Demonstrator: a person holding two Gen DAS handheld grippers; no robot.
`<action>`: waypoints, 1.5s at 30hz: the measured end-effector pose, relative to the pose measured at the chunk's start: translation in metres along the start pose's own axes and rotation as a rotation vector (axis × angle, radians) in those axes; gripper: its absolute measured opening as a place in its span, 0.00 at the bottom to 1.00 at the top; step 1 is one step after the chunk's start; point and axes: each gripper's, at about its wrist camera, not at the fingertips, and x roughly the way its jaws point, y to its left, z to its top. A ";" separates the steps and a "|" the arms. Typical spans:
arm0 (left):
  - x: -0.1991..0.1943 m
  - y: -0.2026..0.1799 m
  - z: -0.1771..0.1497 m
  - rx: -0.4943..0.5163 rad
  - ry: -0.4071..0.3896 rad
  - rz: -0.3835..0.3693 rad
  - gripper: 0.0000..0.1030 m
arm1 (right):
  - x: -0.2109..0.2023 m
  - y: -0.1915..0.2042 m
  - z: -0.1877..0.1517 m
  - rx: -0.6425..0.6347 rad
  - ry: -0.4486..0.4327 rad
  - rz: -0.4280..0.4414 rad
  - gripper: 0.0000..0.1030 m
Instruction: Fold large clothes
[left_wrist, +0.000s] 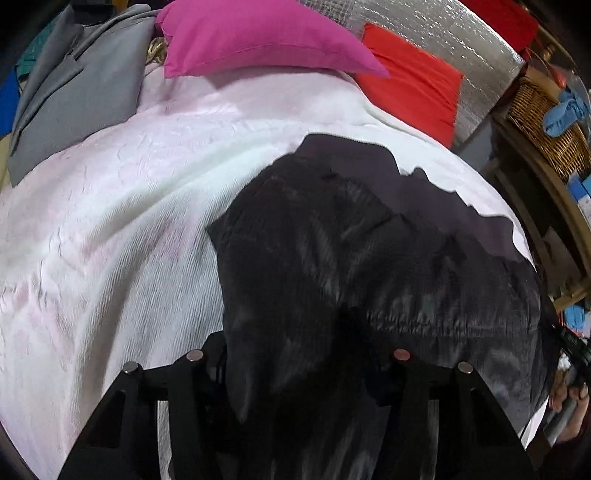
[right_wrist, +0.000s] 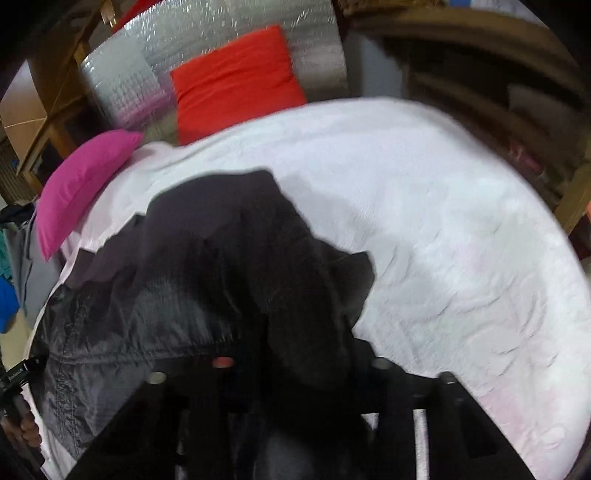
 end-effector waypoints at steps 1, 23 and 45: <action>0.002 0.000 0.002 -0.010 -0.003 -0.001 0.55 | -0.001 0.000 -0.002 -0.008 -0.007 -0.012 0.32; -0.082 -0.075 -0.075 0.197 -0.239 0.150 0.66 | -0.080 0.053 -0.075 -0.117 -0.094 0.175 0.63; -0.196 -0.121 -0.140 0.322 -0.455 0.296 0.78 | -0.161 0.079 -0.119 -0.120 -0.172 0.189 0.70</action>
